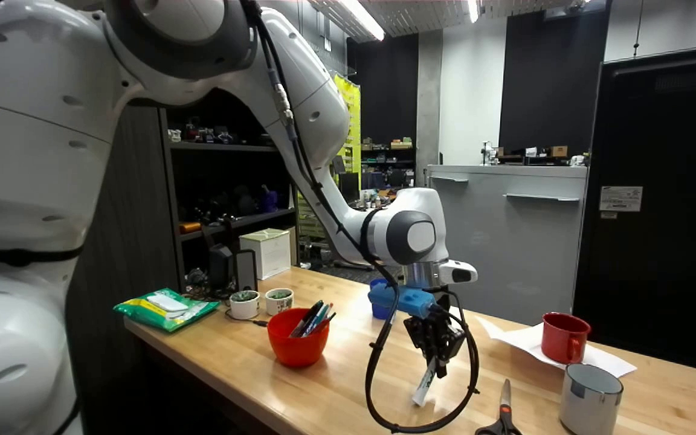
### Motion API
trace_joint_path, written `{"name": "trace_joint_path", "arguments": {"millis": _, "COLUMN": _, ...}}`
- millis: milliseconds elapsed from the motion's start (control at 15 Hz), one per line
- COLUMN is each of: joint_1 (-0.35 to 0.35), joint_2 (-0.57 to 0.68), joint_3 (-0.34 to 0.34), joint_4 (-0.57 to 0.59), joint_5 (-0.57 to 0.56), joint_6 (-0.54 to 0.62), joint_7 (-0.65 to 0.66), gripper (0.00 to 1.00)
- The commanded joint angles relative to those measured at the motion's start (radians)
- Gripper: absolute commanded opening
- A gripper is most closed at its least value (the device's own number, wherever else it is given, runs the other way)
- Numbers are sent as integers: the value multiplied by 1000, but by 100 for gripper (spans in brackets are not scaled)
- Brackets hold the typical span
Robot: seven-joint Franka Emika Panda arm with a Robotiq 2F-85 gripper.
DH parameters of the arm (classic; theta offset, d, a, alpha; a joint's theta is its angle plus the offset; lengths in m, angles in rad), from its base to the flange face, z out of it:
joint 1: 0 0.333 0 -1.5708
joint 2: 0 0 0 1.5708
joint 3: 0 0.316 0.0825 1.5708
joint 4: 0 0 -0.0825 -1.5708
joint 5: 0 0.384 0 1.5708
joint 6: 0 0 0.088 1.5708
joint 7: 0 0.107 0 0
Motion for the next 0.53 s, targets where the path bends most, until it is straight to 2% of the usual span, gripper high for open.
{"name": "trace_joint_path", "arguments": {"millis": 0, "joint_1": 26, "joint_2": 62, "joint_3": -24, "joint_4": 63, "joint_5": 13, "joint_6": -59, "joint_7": -27, "gripper": 5}}
{"name": "trace_joint_path", "arguments": {"millis": 133, "joint_1": 28, "joint_2": 72, "joint_3": -24, "joint_4": 78, "joint_5": 13, "joint_6": -74, "joint_7": -30, "gripper": 5}}
{"name": "trace_joint_path", "arguments": {"millis": 200, "joint_1": 30, "joint_2": 75, "joint_3": -25, "joint_4": 83, "joint_5": 10, "joint_6": -76, "joint_7": -29, "gripper": 12}}
{"name": "trace_joint_path", "arguments": {"millis": 267, "joint_1": 31, "joint_2": 74, "joint_3": -25, "joint_4": 85, "joint_5": 8, "joint_6": -75, "joint_7": -29, "gripper": 45}}
{"name": "trace_joint_path", "arguments": {"millis": 400, "joint_1": 33, "joint_2": 75, "joint_3": -26, "joint_4": 85, "joint_5": 7, "joint_6": -71, "joint_7": -29, "gripper": 49}}
{"name": "trace_joint_path", "arguments": {"millis": 467, "joint_1": 33, "joint_2": 77, "joint_3": -27, "joint_4": 84, "joint_5": 6, "joint_6": -67, "joint_7": -28, "gripper": 55}}
